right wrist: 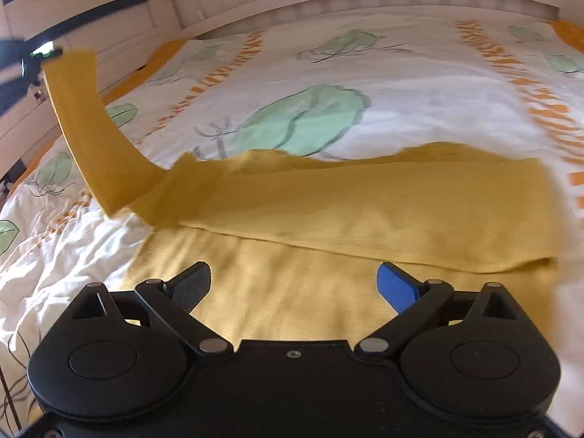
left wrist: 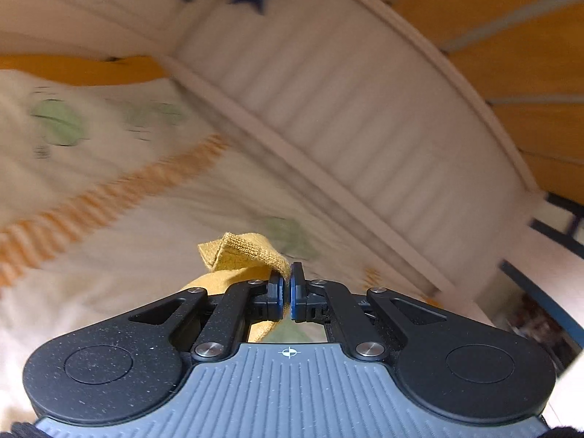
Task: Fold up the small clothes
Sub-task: 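Lift the sleeve with the left tool, fold it across the body, open, then move both tools down to the sweater hem, fingers open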
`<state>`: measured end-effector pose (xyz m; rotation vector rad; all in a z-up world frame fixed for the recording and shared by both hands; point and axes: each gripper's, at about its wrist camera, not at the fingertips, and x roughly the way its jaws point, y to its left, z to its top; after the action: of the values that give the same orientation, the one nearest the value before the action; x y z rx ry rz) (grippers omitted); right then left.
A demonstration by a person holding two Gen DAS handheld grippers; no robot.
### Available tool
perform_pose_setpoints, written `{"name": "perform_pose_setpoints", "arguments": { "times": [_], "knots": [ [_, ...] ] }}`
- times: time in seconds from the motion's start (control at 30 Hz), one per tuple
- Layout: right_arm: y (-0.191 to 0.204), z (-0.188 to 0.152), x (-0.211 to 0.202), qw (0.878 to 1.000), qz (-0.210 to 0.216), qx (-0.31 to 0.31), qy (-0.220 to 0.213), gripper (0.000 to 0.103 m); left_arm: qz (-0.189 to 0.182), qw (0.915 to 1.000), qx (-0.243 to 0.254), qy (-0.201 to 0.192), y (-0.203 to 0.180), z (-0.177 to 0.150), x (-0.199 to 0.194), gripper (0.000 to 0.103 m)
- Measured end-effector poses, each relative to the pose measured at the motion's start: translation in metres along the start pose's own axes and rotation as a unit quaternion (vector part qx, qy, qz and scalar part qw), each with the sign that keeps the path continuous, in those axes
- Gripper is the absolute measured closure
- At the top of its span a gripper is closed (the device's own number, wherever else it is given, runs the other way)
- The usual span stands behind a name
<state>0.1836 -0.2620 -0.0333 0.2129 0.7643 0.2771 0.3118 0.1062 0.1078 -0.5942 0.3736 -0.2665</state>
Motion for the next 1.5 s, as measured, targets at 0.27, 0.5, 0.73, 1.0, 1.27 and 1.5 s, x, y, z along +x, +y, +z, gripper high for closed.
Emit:
{"name": "perform_pose_setpoints", "arguments": {
  "times": [0.27, 0.5, 0.73, 1.0, 1.27, 1.5],
  "knots": [
    [-0.056, -0.001, -0.032, 0.999, -0.025, 0.033, -0.019, 0.005, -0.066, 0.9954, 0.042, 0.057, -0.109, -0.075, 0.069, 0.101],
    [-0.090, 0.009, -0.052, 0.995, -0.046, 0.081, -0.042, 0.005, -0.079, 0.9877, 0.061, 0.120, -0.158, -0.165, 0.124, 0.101],
    [-0.114, 0.010, -0.059, 0.989, -0.058, 0.127, -0.043, 0.005, -0.060, 0.9709, 0.137, 0.187, -0.187, -0.227, 0.149, 0.091],
    [-0.128, 0.000, -0.059, 0.985, -0.062, 0.157, -0.033, 0.005, -0.065, 0.9567, 0.241, 0.150, -0.200, -0.224, 0.113, 0.059],
    [-0.125, 0.000, -0.064, 0.985, -0.068, 0.152, -0.046, 0.005, 0.053, 0.9461, 0.286, 0.142, -0.123, -0.216, 0.095, 0.057],
    [-0.113, 0.001, -0.052, 0.989, -0.073, 0.121, -0.049, 0.005, 0.168, 0.9292, 0.276, 0.179, -0.025, -0.211, 0.116, 0.057]
  ]
}}
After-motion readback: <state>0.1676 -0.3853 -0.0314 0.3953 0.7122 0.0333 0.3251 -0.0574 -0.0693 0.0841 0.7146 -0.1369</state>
